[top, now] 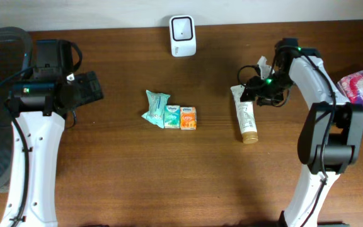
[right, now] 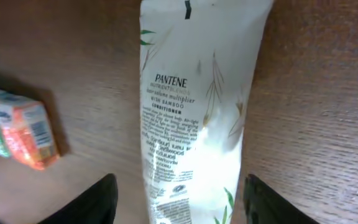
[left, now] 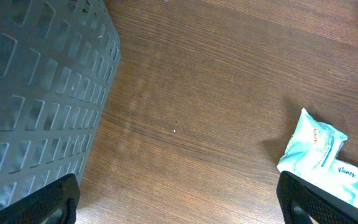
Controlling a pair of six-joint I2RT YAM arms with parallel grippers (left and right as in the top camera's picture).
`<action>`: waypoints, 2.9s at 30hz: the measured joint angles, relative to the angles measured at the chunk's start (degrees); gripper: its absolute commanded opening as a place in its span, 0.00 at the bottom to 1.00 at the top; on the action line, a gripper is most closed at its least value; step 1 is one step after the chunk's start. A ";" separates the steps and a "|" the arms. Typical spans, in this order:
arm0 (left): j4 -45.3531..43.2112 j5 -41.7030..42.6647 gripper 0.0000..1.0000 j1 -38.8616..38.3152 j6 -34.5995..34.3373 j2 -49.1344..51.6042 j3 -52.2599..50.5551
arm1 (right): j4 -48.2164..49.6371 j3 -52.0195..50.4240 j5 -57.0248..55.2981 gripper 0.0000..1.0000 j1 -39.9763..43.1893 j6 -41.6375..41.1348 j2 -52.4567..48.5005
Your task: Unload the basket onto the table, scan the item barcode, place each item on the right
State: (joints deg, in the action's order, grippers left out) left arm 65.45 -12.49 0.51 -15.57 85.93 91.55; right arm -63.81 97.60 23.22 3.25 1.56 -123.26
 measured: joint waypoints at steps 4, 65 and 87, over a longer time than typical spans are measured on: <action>0.00 0.00 0.99 0.00 0.00 0.02 0.00 | 2.19 -2.16 -5.90 0.84 -0.07 -0.31 -0.02; 0.00 0.02 0.99 0.00 0.00 0.02 0.02 | 3.76 -10.27 -50.36 0.06 -21.94 -27.02 12.00; -0.07 0.00 0.99 0.00 0.00 0.02 0.02 | -3.34 1.64 -22.99 0.80 -14.60 -14.25 5.22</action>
State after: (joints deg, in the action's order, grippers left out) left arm 65.39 -12.49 0.51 -15.57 85.95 91.57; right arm -67.16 99.24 0.23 -11.35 -12.69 -118.04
